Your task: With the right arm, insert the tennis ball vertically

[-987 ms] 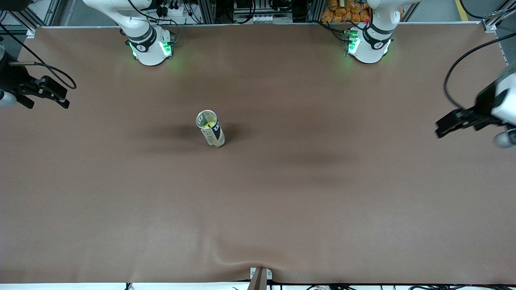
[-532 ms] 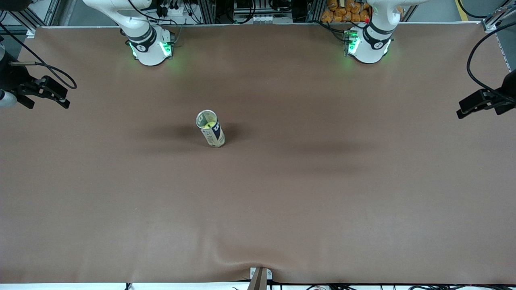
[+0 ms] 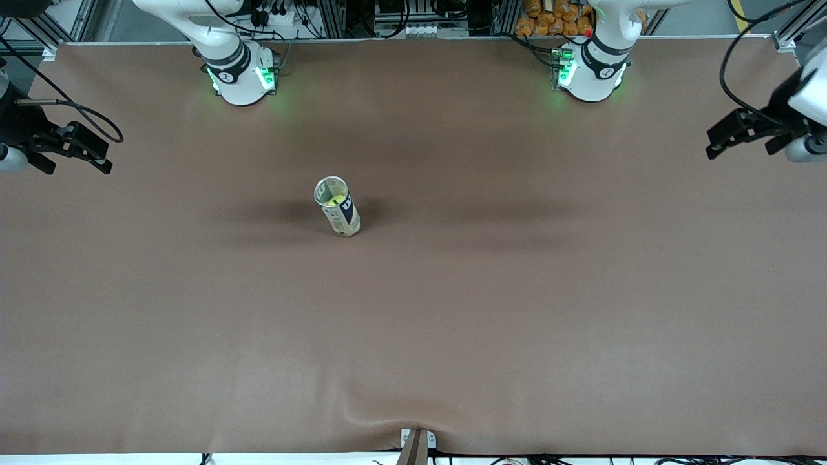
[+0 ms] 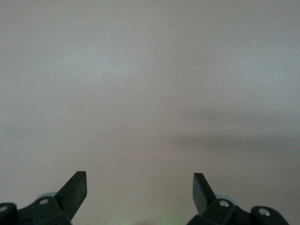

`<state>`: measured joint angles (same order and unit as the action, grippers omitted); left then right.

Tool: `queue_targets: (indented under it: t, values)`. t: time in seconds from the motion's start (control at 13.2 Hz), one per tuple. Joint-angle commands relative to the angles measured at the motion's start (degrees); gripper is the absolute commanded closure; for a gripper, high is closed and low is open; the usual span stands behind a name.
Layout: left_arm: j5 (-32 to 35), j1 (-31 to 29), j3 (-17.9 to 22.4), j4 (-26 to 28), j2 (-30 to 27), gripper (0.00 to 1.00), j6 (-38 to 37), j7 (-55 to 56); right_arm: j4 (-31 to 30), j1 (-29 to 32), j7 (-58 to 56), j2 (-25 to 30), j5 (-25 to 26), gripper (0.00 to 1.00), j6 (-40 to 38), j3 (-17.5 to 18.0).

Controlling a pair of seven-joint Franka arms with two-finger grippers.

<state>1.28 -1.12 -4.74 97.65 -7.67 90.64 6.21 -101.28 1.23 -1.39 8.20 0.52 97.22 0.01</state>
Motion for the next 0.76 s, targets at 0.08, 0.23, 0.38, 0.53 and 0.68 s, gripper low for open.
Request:
queue_targets:
  t: [0.08,0.23,0.38,0.53,0.68]
  values:
    - [-0.84,-0.2,-0.71,1.06,-1.73,0.0,0.59,-0.58,0.12,0.08,-1.33,-0.11,0.97,0.0,0.25,0.25]
    - [-0.93,-0.63,-0.62,-0.26,-1.47,0.0,-0.9,-0.67,0.2,0.17,-2.04,-0.63,1.76,0.0,0.25,0.25]
    - [-0.93,-0.81,-0.27,-1.05,-1.21,0.0,-1.43,-2.85,0.2,0.17,-2.13,-0.9,2.02,0.0,0.25,0.25]
    - [-1.02,-0.72,-0.27,-0.97,-1.21,0.0,-1.43,-3.04,0.29,0.26,-3.09,-1.42,2.03,0.0,0.34,0.25]
    - [-1.02,-0.72,-0.27,-0.97,-1.21,0.0,-1.69,-3.13,0.29,0.26,-3.01,-1.6,1.94,0.0,0.34,0.25]
